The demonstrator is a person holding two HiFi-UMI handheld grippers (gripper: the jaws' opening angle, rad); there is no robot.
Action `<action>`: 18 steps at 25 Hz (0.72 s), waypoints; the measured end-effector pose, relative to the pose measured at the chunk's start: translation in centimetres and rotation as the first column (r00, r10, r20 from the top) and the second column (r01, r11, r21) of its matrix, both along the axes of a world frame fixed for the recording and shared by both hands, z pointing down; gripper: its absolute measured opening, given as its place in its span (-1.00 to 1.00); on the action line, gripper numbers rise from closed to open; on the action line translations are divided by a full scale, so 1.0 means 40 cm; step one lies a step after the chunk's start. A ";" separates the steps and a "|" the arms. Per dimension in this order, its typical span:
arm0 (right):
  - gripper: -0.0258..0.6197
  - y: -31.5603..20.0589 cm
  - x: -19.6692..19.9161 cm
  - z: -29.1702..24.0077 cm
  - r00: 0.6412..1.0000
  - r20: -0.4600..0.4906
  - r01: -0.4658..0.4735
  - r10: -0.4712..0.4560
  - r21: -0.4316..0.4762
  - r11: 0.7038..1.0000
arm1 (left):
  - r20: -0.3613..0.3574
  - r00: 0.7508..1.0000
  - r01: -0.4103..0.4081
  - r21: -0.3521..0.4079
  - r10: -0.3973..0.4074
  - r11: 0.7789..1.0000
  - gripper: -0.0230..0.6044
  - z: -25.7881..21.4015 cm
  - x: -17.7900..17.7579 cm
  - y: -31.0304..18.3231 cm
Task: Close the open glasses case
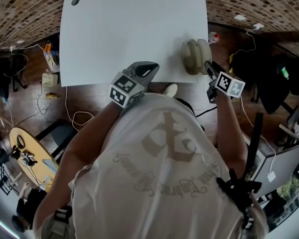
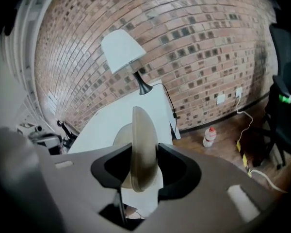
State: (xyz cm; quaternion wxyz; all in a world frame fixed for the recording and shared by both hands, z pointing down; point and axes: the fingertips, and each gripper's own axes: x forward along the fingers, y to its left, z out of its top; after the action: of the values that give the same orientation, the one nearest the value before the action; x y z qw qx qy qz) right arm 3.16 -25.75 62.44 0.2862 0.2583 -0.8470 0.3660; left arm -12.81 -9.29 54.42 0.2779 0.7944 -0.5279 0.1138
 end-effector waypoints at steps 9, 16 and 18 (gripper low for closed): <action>-0.34 0.072 -0.072 -0.044 0.965 -0.213 0.206 -0.151 0.262 0.943 | -0.003 1.000 -0.023 0.000 0.023 1.000 -0.91 -0.007 -0.007 -0.007; -0.25 0.140 -0.116 -0.054 0.941 -0.228 0.313 -0.249 0.315 0.896 | 0.003 0.999 -0.050 -0.011 0.050 0.999 -0.91 -0.001 -0.011 -0.006; -0.25 0.162 -0.130 -0.055 0.937 -0.208 0.334 -0.279 0.310 0.890 | 0.006 0.998 -0.059 -0.009 0.059 0.998 -0.91 -0.004 -0.009 -0.009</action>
State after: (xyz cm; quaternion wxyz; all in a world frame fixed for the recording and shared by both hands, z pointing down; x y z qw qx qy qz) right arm -2.05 -19.27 60.26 0.3578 0.1948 -0.9021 0.1425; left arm -13.17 -9.66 54.28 0.2765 0.8081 -0.5044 0.1267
